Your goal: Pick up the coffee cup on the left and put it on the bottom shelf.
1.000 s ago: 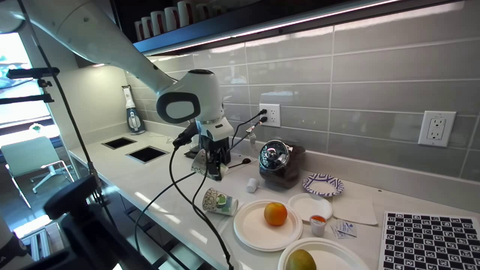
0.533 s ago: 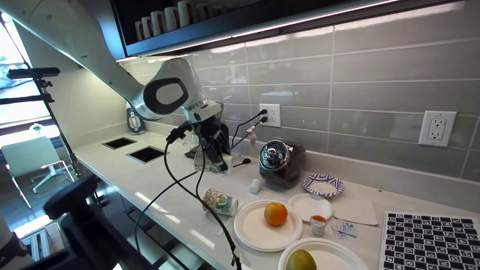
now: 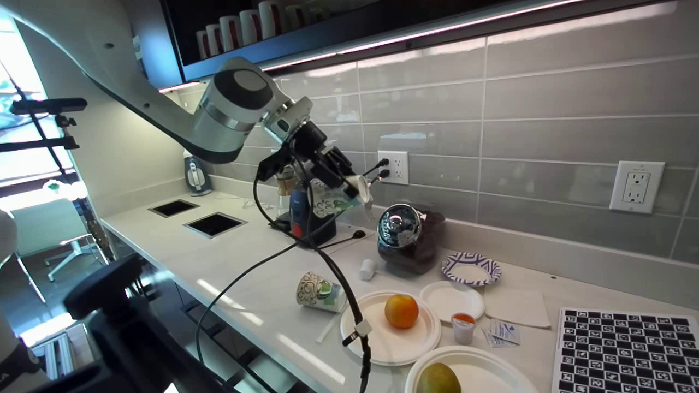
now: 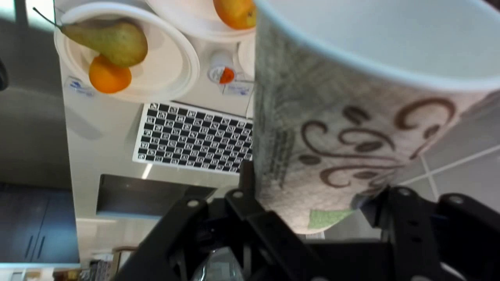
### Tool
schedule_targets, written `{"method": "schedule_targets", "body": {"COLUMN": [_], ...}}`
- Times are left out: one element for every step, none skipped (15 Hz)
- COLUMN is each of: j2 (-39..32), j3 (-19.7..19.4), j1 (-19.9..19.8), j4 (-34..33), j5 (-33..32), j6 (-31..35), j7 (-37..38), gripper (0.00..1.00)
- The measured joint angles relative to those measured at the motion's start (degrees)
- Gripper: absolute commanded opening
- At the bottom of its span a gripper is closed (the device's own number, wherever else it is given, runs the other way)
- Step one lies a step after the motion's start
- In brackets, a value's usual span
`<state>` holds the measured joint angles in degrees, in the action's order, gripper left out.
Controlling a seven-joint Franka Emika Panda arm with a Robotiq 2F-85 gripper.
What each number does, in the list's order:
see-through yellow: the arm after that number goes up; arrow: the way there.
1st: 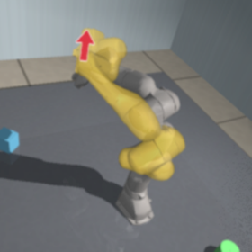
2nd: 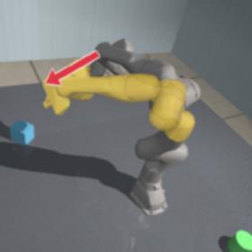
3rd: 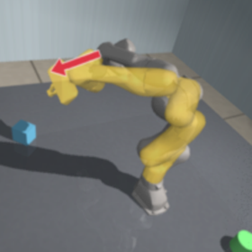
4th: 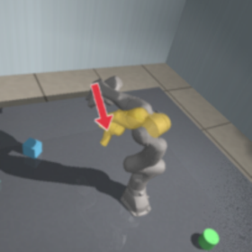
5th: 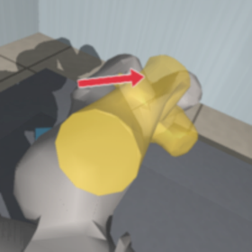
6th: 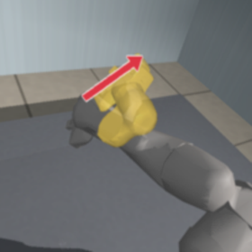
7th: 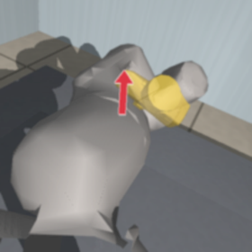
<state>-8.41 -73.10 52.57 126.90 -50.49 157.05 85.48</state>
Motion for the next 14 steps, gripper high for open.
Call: {"method": "schedule_targets", "body": {"j2": [-0.1, -0.3, -0.5, -0.8, -1.2, -2.0, -2.9, -3.8, -4.5, -5.1, -5.4, -5.5, -5.5, -5.7], "j3": [-3.8, -7.5, -11.0, -14.3, -17.7, -21.0, -23.5, -24.8, -25.4, -25.5, -25.6, -25.7, -25.7, -25.8], "j1": [4.0, 8.1, 12.1, 16.2, 20.3, 24.2, 27.3, 28.9, 29.5, 29.6, 29.6, 29.6, 29.6, 29.7], "j4": [-0.8, -1.5, -2.0, -2.3, -2.3, -2.2, -2.1, -2.0, -1.9, -1.9, -1.8, -1.8, -1.7, -1.8], "j5": [-4.0, -7.5, -10.7, -13.6, -16.2, -18.0, -18.8, -18.9, -18.9, -18.9, -18.9, -18.9, -18.9, -18.9], "j6": [-0.6, -1.8, -3.2, -4.8, -5.9, -6.1, -6.1, -6.1, -6.1, -6.1, -6.1, -6.1, -6.1, -6.1], "j7": [4.2, 8.3, 12.3, 16.3, 19.9, 22.7, 24.5, 25.3, 25.8, 26.0, 26.2, 26.3, 26.3, 26.3], "gripper": [0.38, 0.38, 0.38, 0.38, 0.63, 0.63, 0.63, 0.63, 0.63, 0.63, 0.38, 0.38, 0.38, 0.38]}}
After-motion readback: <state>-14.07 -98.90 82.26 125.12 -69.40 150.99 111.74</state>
